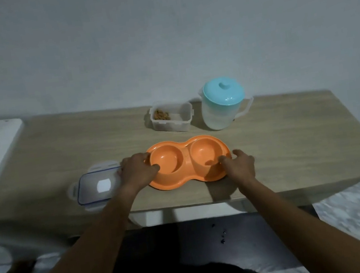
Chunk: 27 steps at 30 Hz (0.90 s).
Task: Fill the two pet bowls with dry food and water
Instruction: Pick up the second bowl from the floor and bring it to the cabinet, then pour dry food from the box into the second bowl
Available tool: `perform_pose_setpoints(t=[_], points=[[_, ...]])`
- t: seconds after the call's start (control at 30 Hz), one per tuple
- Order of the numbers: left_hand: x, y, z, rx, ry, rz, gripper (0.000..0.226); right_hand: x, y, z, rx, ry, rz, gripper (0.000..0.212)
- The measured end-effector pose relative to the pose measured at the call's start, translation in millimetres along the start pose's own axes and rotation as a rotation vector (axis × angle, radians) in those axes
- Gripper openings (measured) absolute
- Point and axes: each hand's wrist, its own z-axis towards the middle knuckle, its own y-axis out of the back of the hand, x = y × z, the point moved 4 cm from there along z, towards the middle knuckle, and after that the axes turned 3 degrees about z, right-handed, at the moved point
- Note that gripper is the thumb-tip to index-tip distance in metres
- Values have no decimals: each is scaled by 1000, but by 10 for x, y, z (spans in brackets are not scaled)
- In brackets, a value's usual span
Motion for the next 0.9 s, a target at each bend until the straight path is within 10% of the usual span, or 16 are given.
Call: perform_pose_setpoints(t=[0.27, 0.9], points=[[90, -53, 218, 180, -280, 65, 124, 928, -431, 11, -24, 316, -50, 54], [90, -37, 246, 200, -299, 54, 118, 1142, -1027, 906, 94, 97, 62, 63]])
